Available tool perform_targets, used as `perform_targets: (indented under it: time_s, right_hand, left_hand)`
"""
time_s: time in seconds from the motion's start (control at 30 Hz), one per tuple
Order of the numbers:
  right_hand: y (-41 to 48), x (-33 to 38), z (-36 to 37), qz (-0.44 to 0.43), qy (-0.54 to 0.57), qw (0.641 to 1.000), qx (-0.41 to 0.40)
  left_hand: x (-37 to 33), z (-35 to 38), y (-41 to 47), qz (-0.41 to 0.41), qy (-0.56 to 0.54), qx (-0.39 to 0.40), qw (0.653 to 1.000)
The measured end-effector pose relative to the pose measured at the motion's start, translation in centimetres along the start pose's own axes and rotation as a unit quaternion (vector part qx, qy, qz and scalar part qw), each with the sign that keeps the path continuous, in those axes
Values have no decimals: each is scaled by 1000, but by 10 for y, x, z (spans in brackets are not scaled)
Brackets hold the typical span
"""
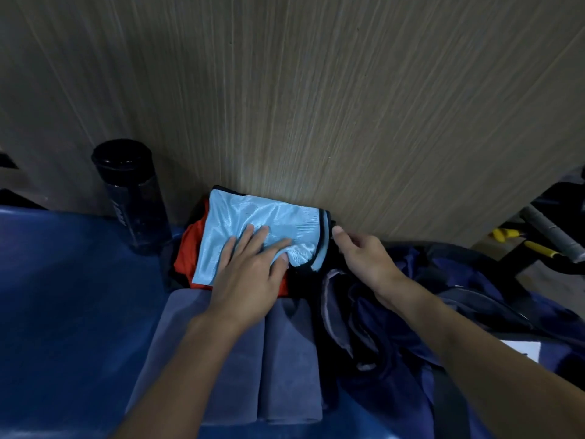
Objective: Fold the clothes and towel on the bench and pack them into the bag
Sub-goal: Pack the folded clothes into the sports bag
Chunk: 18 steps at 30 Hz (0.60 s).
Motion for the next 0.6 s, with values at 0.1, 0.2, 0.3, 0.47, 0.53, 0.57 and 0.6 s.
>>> perform_targets:
  time_s: [0.1,0.2,0.3,0.47,0.53,0.57,0.6]
  right_hand:
    - [-8,7,5,-15,17,998,56]
    - [-10,8,6,-27,19,996,80]
    - [-7,8,5,-18,19,996,83]
    - [0,9,4,59,125,988,68]
    - [7,7,5,82,118,987,67]
    - [9,6,7,89,105,988,71]
    - [12,6,9,92,96,988,75]
  left_hand:
    - [3,-2,5,-32,-77,-3,996]
    - [4,-9,9,-69,-172,-28,982]
    - [4,-13,10,-88,-243,-43,965]
    - [3,-14,8,-66,-210,-21,975]
    - [3,-14,4,-40,-165,9,985]
    - [2,-14,1,-22,-132,33,990]
    - [1,-14,-1,-6,-96,59,994]
Point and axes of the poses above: each hand's wrist, its own y-axis towards the middle knuckle, its own z-axis out of the palm, x = y × z, the point moved 4 cm from there along y, towards the middle knuckle, and after that the axes turned 2 degrees about -z, right-handed, at the moved point
